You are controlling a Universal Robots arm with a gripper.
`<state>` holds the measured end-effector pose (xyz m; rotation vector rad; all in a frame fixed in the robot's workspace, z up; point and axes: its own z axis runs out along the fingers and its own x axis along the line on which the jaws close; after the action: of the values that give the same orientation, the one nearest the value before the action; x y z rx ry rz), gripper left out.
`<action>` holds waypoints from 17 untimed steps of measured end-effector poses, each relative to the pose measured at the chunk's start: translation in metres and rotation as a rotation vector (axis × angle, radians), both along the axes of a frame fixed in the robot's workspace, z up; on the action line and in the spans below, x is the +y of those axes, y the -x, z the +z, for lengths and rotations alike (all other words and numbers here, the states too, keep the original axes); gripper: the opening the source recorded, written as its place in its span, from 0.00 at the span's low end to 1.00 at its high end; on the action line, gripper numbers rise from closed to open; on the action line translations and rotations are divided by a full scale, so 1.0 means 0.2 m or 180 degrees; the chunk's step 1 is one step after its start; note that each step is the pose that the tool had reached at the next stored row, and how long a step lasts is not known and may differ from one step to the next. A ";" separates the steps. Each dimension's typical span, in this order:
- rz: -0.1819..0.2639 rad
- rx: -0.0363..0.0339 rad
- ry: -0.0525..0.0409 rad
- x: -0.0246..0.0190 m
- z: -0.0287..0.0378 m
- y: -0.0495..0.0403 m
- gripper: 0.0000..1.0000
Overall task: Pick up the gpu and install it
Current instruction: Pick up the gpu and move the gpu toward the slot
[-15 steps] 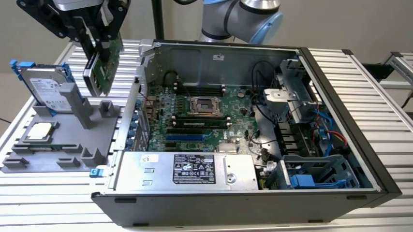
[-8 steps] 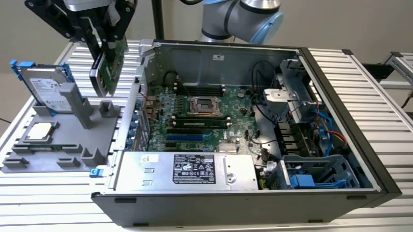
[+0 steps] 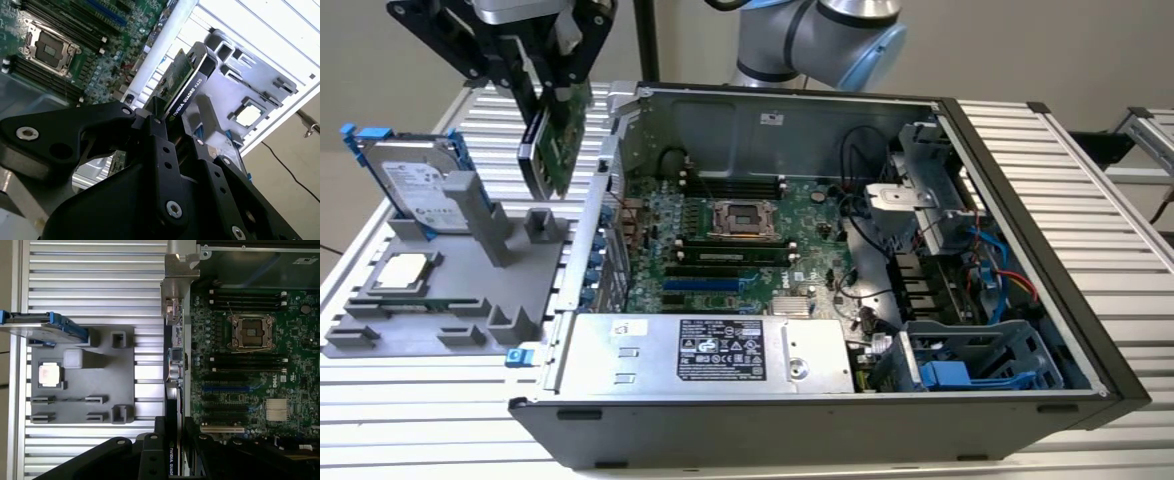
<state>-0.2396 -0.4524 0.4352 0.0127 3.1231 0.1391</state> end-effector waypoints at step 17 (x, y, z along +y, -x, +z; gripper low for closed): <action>0.0000 0.0000 0.0000 0.000 0.000 -0.098 0.00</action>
<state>-0.2201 -0.4524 0.4352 0.0127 3.1231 0.1391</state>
